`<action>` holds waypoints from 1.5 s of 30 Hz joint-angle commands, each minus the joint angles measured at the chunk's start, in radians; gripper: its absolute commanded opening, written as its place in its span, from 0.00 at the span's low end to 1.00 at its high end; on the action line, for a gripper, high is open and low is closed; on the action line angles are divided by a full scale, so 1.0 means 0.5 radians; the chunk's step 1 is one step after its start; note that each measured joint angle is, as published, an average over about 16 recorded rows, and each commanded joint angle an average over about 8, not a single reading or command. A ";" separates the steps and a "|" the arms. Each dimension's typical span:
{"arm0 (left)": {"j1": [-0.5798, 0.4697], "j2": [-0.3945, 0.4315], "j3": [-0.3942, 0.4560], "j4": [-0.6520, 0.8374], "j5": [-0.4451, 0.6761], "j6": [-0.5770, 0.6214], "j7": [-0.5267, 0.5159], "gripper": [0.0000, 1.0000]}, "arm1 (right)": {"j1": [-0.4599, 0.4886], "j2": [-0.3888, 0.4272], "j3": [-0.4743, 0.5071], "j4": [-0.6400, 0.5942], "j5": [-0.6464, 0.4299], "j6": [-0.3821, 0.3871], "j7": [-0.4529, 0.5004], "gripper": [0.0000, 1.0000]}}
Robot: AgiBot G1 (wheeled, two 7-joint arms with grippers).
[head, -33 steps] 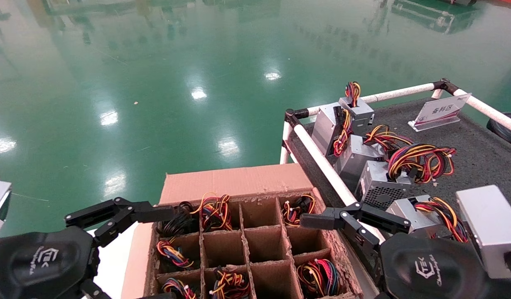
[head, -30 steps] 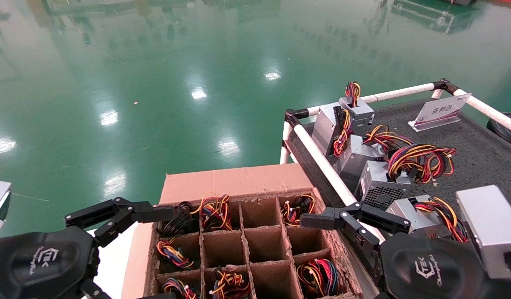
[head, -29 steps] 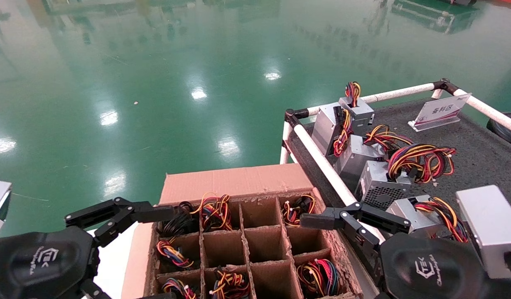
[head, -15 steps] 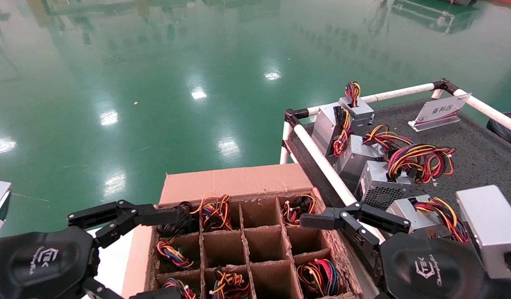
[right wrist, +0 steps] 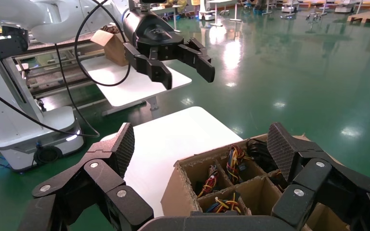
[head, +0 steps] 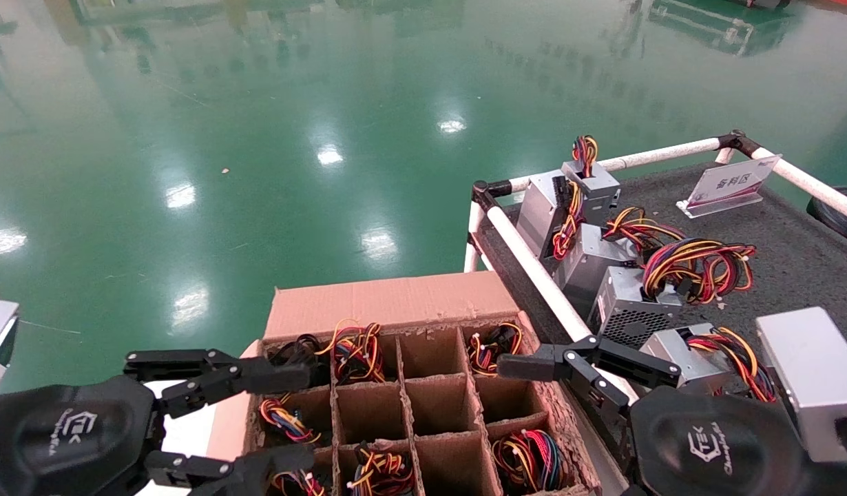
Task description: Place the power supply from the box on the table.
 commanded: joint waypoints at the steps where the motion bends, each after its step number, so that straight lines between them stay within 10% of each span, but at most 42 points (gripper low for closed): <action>1: 0.000 0.000 0.000 0.000 0.000 0.000 0.000 0.00 | 0.000 0.000 0.000 0.000 0.000 0.000 0.000 1.00; 19: 0.000 0.000 0.000 0.000 0.000 0.000 0.000 0.03 | 0.000 0.000 0.000 0.000 0.000 0.000 0.000 1.00; 27: 0.000 0.000 0.000 0.000 0.000 0.000 0.000 0.99 | 0.000 0.000 0.000 0.001 0.000 0.000 0.001 1.00; 45: 0.000 0.000 0.000 0.000 0.000 0.000 0.000 1.00 | 0.013 -0.041 -0.166 0.098 -0.400 0.396 0.280 1.00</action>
